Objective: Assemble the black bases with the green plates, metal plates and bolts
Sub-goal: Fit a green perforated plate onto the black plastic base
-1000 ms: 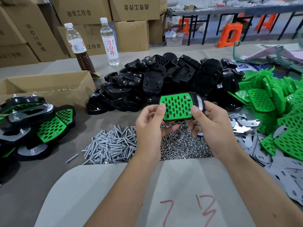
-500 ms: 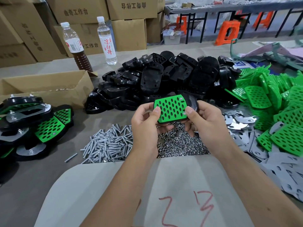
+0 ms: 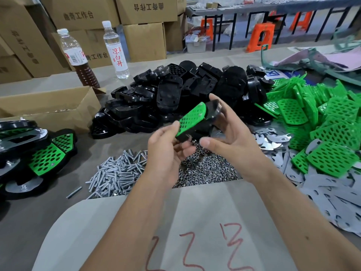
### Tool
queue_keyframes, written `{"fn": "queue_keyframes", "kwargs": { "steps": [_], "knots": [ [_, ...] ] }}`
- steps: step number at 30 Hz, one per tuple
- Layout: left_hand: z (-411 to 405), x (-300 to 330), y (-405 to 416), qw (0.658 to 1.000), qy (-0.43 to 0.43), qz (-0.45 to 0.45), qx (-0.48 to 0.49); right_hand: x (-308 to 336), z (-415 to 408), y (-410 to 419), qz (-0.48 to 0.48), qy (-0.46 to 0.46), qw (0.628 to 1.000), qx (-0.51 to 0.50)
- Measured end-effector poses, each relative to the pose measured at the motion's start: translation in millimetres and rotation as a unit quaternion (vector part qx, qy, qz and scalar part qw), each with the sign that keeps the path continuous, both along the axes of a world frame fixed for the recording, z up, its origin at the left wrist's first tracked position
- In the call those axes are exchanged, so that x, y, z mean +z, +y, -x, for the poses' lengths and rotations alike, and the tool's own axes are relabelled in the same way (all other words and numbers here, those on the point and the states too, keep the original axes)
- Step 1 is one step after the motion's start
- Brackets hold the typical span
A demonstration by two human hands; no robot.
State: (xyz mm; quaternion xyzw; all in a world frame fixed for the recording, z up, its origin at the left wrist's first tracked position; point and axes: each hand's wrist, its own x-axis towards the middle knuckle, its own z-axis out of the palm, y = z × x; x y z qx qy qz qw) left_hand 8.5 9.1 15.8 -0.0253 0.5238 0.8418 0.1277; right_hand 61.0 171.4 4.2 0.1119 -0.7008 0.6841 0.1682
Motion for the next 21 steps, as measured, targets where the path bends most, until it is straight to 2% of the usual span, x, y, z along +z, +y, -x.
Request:
{"fn": "queue_keyframes", "kwargs": {
  "steps": [2, 3, 5, 6, 7, 9, 13, 15, 18, 21],
  "knots": [
    [-7, -1, 4, 0.994, 0.027, 0.085, -0.064, 1, 1, -2, 0.032, 0.019, 0.998, -0.046],
    [-10, -3, 5, 0.984, 0.071, 0.145, -0.076, 1, 1, -3, 0.037, 0.022, 0.996, -0.073],
    [-12, -7, 7, 0.929, 0.226, 0.288, -0.04, 0, 0, -4, 0.032, 0.007, 0.992, -0.12],
    [-12, -8, 7, 0.899, 0.296, 0.322, -0.018, -1, 0, -5, 0.028, -0.003, 0.99, -0.14],
    [-13, -9, 7, 0.891, 0.331, 0.31, -0.025, -3, 1, -6, 0.021, -0.012, 0.987, -0.156],
    [-17, -8, 10, 0.928, 0.296, 0.215, -0.067, -4, 3, -9, 0.007, -0.028, 0.984, -0.173],
    [-19, -10, 13, 0.978, 0.155, 0.106, -0.091, -4, 4, -9, -0.011, -0.047, 0.985, -0.167],
    [-17, -11, 12, 0.985, 0.114, 0.083, -0.097, -4, 3, -9, -0.003, -0.054, 0.986, -0.16],
    [-16, -14, 12, 0.987, 0.106, 0.097, -0.074, -4, 2, -7, -0.019, -0.062, 0.984, -0.164],
    [-13, -14, 11, 0.994, 0.063, 0.079, -0.038, -4, 2, -8, 0.028, -0.084, 0.989, -0.121]
  ]
}}
